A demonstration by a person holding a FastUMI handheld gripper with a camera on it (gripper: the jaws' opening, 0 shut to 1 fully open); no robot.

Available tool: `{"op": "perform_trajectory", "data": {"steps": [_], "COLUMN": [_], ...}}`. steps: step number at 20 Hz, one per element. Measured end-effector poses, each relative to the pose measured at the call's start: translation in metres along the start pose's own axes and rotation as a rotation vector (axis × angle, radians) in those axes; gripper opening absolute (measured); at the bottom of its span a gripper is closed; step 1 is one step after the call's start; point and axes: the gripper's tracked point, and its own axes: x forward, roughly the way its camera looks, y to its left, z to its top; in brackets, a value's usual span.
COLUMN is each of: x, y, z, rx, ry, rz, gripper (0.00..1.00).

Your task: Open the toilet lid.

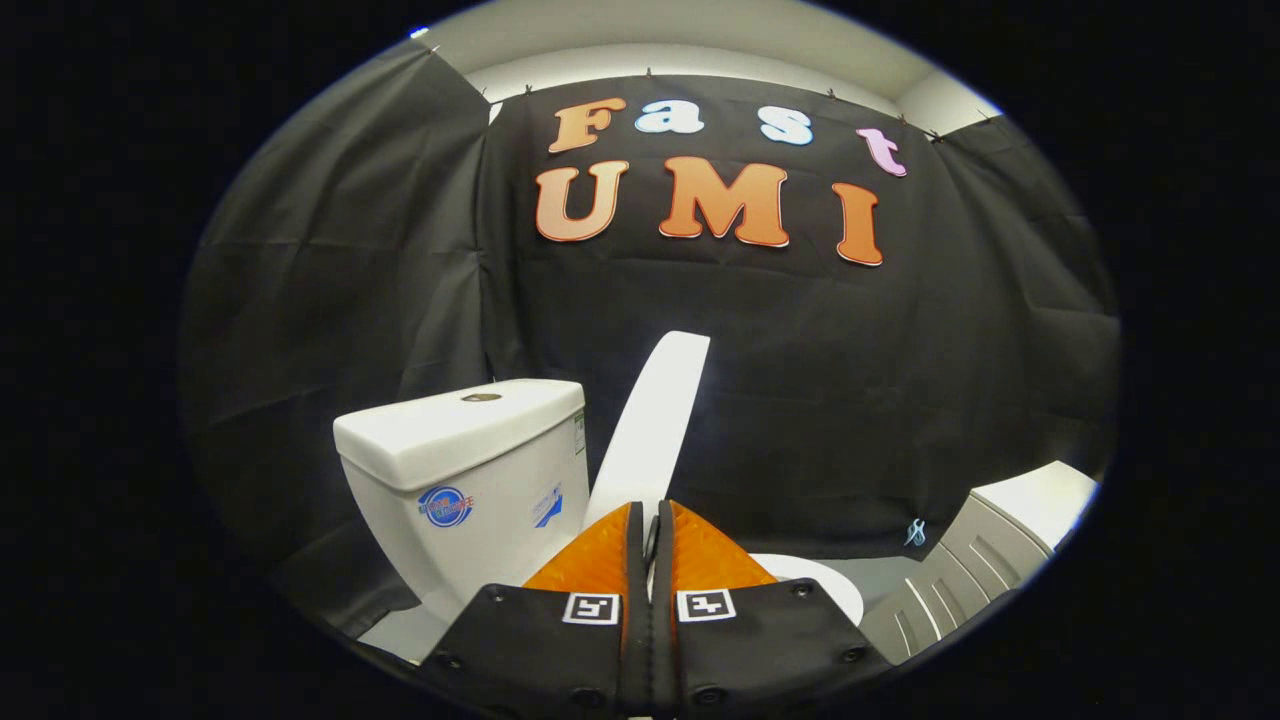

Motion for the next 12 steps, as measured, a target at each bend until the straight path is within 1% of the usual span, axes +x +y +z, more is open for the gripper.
{"op": "perform_trajectory", "data": {"steps": [12], "x": [0.007], "y": [0.04], "z": [0.009], "rx": [-0.038], "ry": [-0.016], "rz": [0.02], "gripper": [0.08]}}
